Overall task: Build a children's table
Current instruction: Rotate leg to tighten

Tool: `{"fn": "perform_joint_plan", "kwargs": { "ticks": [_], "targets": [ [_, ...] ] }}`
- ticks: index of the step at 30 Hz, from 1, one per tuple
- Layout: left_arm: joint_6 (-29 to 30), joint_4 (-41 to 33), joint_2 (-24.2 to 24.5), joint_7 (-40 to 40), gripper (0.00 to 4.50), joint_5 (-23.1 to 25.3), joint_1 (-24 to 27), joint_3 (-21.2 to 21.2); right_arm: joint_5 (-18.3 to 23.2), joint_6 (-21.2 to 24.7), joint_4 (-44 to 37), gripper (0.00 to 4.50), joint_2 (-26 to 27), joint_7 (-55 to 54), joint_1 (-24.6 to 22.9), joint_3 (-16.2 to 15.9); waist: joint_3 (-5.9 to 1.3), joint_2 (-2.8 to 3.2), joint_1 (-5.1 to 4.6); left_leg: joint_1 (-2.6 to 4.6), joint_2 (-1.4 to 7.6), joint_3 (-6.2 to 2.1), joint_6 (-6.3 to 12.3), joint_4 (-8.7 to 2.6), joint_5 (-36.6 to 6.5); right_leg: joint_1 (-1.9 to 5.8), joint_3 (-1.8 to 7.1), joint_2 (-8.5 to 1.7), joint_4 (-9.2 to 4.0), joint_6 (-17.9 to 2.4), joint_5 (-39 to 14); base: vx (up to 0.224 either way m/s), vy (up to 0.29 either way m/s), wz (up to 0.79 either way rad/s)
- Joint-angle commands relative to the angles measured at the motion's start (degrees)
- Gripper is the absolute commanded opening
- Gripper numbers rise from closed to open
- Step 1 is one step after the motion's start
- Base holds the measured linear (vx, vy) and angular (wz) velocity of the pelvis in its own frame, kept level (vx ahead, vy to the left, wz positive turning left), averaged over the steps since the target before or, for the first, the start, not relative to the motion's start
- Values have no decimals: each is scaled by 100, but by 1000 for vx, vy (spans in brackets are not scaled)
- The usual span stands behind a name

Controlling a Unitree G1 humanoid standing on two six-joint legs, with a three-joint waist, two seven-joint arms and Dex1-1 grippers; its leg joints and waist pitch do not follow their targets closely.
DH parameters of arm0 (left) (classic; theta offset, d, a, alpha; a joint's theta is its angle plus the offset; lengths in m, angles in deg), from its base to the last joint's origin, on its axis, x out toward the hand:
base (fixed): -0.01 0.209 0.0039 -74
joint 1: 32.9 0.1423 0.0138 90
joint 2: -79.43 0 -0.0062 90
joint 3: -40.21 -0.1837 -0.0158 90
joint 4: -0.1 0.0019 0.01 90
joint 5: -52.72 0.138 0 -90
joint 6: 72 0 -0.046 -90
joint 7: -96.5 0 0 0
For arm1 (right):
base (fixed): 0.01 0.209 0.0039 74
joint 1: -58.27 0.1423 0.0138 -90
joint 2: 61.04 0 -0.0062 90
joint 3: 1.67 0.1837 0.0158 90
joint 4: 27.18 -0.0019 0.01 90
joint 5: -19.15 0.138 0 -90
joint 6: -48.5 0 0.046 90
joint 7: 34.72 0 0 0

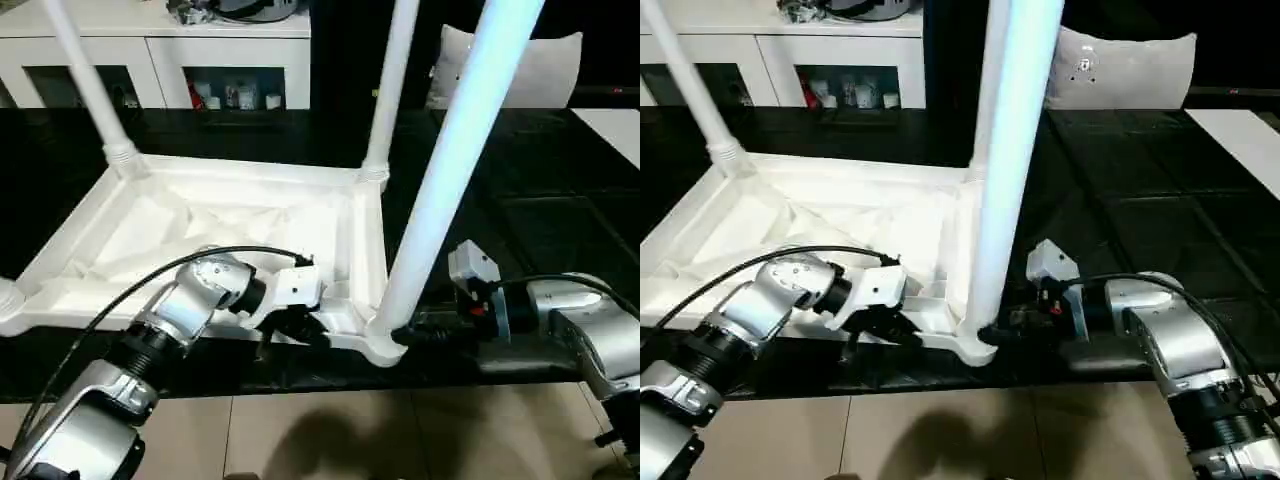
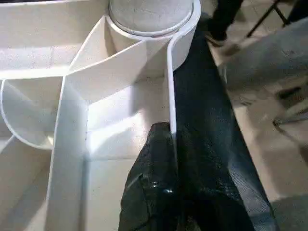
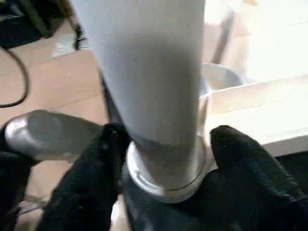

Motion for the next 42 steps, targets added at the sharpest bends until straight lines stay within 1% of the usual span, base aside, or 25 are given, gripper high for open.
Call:
{"fn": "perform_joint_plan", "kwargs": {
  "ticks": [1, 3, 4, 5, 6, 8, 11, 15, 20, 23, 25, 29, 30, 32, 33, 35, 36, 37, 38, 39, 40, 41, 42],
  "targets": [
    [-158, -83, -30, -285, 0, 18, -154, -188, 117, 59, -141, 262, -15, 123, -26, -54, -390, -53, -15, -89, 121, 53, 499, -367, -341, 452, 353, -335, -366, -570, -1810, 0, 0, 0],
    [-159, -81, -32, -287, 0, 16, -155, -192, 132, 84, -150, 244, -7, 140, -28, -62, -387, -52, -13, -89, 123, 50, 490, -369, -337, 450, 351, -331, -367, -576, -1811, 0, 0, 0],
    [-167, -64, -54, -304, 0, -17, -153, -177, 186, 114, -141, 244, 20, 157, -28, -56, -384, -69, -13, -85, 121, 54, 484, -372, -342, 448, 350, -329, -370, -561, -1853, 0, 0, 0],
    [-167, -64, -54, -304, 0, -17, -153, -177, 186, 114, -141, 217, 20, 157, -28, -56, -385, -66, -11, -85, 119, 55, 481, -371, -341, 448, 351, -331, -369, -556, -1868, 0, 0, 0],
    [-161, -57, -67, -318, 0, -48, -148, -162, 227, 128, -130, 217, 42, 166, -26, -41, -387, -68, -10, -91, 117, 55, 479, -367, -335, 450, 353, -332, -369, -546, -1875, 0, 0, 0],
    [-131, -60, -94, -339, 0, -110, -129, -132, 287, 143, -103, 199, 104, 144, -17, -3, -389, -68, -1, -98, 111, 59, 475, -364, -314, 457, 351, -337, -377, -518, -1900, 0, 0, 0],
    [-82, -114, -105, -388, 0, -141, -84, -128, 327, 185, -85, 192, 169, 89, -19, 5, -388, -62, -7, -95, 114, 53, 463, -367, -313, 448, 344, -326, -375, -496, -1912, 0, 0, 0],
    [-10, -191, -115, -423, 0, -181, -35, -131, 352, 217, -136, 188, 181, 76, -56, -16, -383, -62, -28, -96, 108, 51, 442, -371, -352, 452, 337, -324, -391, -453, -1996, 0, 0, 0],
    [36, -202, -140, -344, 0, -177, -13, -128, 434, 289, -222, 186, 247, 2, -114, -9, -384, -54, -25, -96, 100, 56, 446, -366, -368, 453, 334, -320, -405, -435, -2013, 0, 0, 0],
    [86, -258, -128, -361, 0, -203, 16, -137, 467, 326, -271, 183, 286, -21, -148, -9, -384, -49, -39, -95, 96, 53, 433, -369, -404, 454, 324, -314, -411, -416, -2050, 0, 0, 0],
    [96, -272, -118, -360, 0, -189, 27, -147, 483, 341, -296, 157, 300, -24, -185, -11, -379, -61, -39, -93, 91, 56, 424, -371, -427, 454, 322, -315, -426, -390, -2134, 0, 0, 0],
    [113, -291, -111, -350, 0, -184, 34, -146, 488, 359, -311, 141, 310, -20, -208, -9, -383, -57, -42, -97, 93, 52, 428, -369, -408, 453, 323, -314, -420, -381, -2113, 0, 0, 0],
    [130, -306, -111, -344, 0, -190, 40, -142, 484, 357, -312, 132, 316, -21, -211, -4, -381, -75, -42, -95, 95, 53, 430, -370, -398, 449, 324, -316, -416, -387, -2108, 0, 0, 0],
    [138, -313, -111, -342, 0, -192, 44, -140, 481, 357, -314, 109, 321, -21, -213, -1, -379, -67, -42, -98, 92, 55, 436, -369, -391, 450, 324, -317, -419, -378, -2131, 0, 0, 0],
    [160, -327, -116, -328, 0, -188, 59, -130, 435, 279, -319, 102, 342, -72, -228, 6, -380, -70, -43, -100, 87, 57, 436, -367, -390, 452, 320, -315, -422, -359, -2150, 0, 0, 0],
    [181, -347, -121, -312, 0, -181, 82, -132, 357, 202, -249, 102, 402, -235, -209, 39, -379, -69, -50, -101, 86, 54, 425, -368, -396, 452, 320, -320, -430, -342, -2178, 0, 0, 0],
    [181, -347, -121, -312, 0, -181, 82, -132, 357, 202, -249, 123, 402, -235, -209, 39, -379, -70, -57, -105, 85, 53, 420, -369, -394, 452, 320, -317, -427, -342, -2173, 0, 0, 0],
    [190, -359, -127, -279, 0, -169, 111, -137, 453, 374, -195, 135, 441, -280, -164, 105, -371, -61, -68, -101, 83, 53, 416, -372, -429, 448, 314, -314, -440, -331, -2222, 0, 0, 0],
    [190, -359, -128, -277, 0, -168, 112, -137, 459, 383, -196, 142, 441, -278, -163, 108, -370, -63, -74, -99, 83, 54, 415, -373, -450, 448, 312, -310, -445, -324, -2250, 0, 0, 0],
    [187, -354, -131, -251, 0, -155, 121, -137, 534, 489, -216, 144, 430, -237, -148, 135, -368, -66, -77, -95, 77, 57, 412, -371, -470, 445, 309, -308, -453, -312, -2283, 0, 0, 0],
    [181, -343, -132, -237, 0, -145, 124, -138, 563, 528, -241, 161, 412, -204, -143, 142, -373, -70, -79, -92, 72, 59, 412, -367, -468, 444, 311, -307, -456, -299, -2311, 0, 0, 0],
    [177, -337, -133, -234, 0, -140, 124, -138, 562, 527, -245, 161, 404, -194, -138, 141, -370, -67, -80, -93, 77, 56, 413, -371, -470, 443, 309, -308, -457, -298, -2320, 0, 0, 0],
    [177, -337, -133, -234, 0, -140, 125, -138, 561, 526, -245, 170, 404, -193, -138, 141, -371, -63, -80, -91, 81, 55, 412, -370, -477, 441, 310, -312, -459, -294, -2327, 0, 0, 0]
  ]
}}
